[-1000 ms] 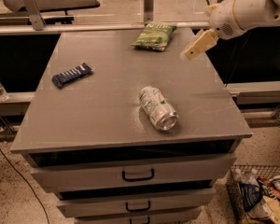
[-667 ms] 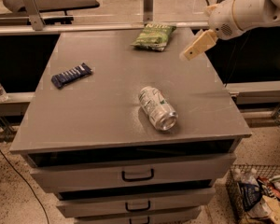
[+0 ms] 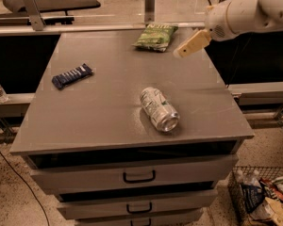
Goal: Move green jalapeno chip bag near rxbar blueberry
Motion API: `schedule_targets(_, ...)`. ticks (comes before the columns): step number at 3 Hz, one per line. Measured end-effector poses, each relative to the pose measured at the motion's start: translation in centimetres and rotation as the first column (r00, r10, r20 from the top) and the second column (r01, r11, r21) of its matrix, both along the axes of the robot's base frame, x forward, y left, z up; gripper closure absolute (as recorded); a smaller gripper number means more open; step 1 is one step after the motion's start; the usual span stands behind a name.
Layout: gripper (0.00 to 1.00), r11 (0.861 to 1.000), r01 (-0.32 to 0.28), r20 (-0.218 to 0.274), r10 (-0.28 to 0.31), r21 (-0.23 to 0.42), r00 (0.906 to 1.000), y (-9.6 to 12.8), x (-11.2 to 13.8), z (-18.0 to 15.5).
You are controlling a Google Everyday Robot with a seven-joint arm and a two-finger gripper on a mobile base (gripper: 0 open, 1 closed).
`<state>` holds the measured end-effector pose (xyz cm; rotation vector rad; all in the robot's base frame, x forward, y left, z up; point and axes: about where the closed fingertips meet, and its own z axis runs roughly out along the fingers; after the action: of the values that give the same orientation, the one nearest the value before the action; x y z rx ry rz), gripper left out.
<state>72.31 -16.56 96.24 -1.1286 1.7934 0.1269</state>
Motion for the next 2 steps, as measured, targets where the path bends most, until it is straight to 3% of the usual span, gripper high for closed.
schedule_targets(1,0.00,0.986,0.125,-0.012,-0.124,0.108,0.9922,2.3,4.1,-1.8)
schedule_targets(2,0.00,0.946,0.231,-0.019,-0.233,0.229,0.9723,4.8,9.5,-2.6)
